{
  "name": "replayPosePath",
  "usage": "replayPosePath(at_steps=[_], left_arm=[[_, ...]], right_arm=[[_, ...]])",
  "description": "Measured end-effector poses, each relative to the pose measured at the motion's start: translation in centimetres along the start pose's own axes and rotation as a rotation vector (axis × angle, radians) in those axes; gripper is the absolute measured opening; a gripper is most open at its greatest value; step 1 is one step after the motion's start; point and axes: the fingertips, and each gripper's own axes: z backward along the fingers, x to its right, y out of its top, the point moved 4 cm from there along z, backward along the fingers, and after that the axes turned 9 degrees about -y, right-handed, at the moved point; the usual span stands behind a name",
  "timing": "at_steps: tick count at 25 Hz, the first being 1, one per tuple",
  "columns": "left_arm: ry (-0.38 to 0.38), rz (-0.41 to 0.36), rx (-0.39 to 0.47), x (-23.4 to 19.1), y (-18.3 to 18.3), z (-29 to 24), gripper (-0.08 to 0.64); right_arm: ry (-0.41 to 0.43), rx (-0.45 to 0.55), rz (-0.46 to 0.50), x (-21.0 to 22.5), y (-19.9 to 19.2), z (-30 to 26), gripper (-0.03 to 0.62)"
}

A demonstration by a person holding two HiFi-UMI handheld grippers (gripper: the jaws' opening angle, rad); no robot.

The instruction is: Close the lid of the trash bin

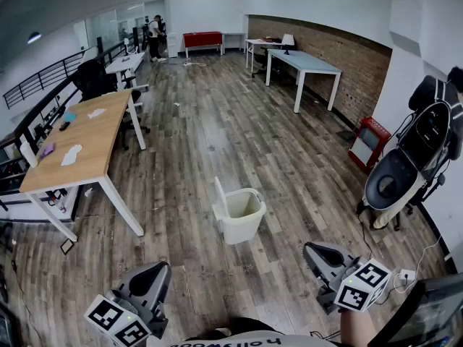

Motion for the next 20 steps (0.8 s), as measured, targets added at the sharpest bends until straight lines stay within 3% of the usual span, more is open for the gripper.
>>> replayPosePath(at_steps=[6, 12, 15, 18, 20], left_arm=[[0.002, 0.002, 0.002, -0.6, 0.1, 0.1, 0.006], [-0.024, -0.03, -0.004, -1.8, 0.4, 0.0, 0.006], [-0.023, -0.049, -0.006, -2.9, 0.1, -0.3, 0.006], [-0.016, -0.037, 0.008, -4.7, 0.0, -1.1, 0.006], [-0.04, -0.032, 0.007, -5.0, 0.2, -1.9, 0.006]], right_arm=[[-0.004, -0.003, -0.014, 0.0, 0.0, -0.5, 0.011], [-0.005, 0.066, -0.049, -0.4, 0.6, -1.7, 0.011], [-0.026, 0.061, -0.003, -0.5, 0.1, -1.8, 0.011], [-0.092, -0.003, 0.086, -0.1, -1.0, -1.8, 0.011], [-0.133, -0.031, 0.097, 0.5, -1.1, -2.0, 0.011]])
